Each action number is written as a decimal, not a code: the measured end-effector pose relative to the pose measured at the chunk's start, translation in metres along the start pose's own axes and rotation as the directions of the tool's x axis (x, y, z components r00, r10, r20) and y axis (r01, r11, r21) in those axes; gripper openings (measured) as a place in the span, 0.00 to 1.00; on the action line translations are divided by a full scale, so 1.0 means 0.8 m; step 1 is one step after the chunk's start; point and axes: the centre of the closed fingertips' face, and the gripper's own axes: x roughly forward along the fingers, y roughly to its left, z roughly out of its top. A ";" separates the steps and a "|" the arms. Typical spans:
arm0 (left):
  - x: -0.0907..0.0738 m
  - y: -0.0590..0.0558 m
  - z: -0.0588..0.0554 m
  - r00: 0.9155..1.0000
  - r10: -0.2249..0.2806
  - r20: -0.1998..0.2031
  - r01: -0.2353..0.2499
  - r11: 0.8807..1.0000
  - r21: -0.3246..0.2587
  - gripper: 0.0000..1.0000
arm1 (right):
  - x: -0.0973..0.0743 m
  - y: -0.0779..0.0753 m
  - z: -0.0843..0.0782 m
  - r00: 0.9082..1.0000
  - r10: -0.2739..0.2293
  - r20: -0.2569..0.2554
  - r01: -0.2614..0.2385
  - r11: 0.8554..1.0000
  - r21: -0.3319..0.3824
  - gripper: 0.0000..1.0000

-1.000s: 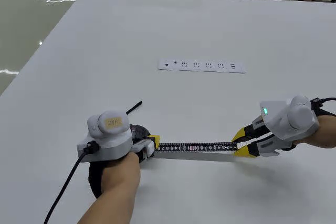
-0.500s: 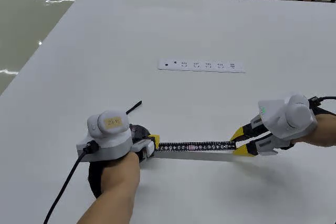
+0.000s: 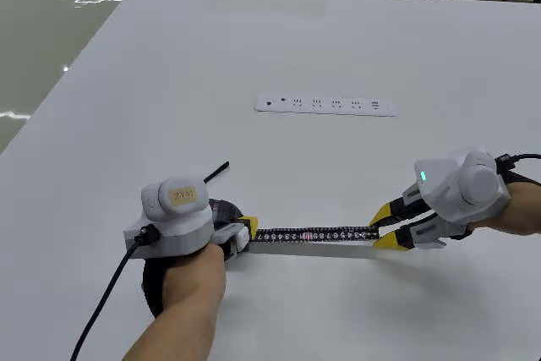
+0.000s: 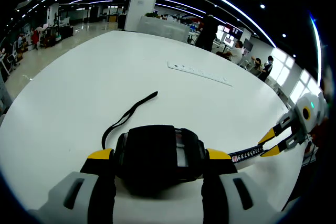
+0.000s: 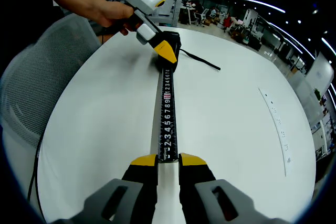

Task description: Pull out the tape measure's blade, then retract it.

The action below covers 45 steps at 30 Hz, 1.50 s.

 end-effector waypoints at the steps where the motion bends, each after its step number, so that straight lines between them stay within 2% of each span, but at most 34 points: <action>1: -0.001 0.000 0.000 1.000 -0.001 0.001 0.001 1.000 0.000 0.62 | 0.000 -0.001 0.000 1.000 0.000 0.001 0.000 1.000 0.000 0.14; 45: -0.002 0.001 -0.001 1.000 -0.007 -0.002 0.007 1.000 0.005 0.62 | 0.011 0.007 0.015 1.000 0.006 0.015 -0.006 1.000 0.017 0.14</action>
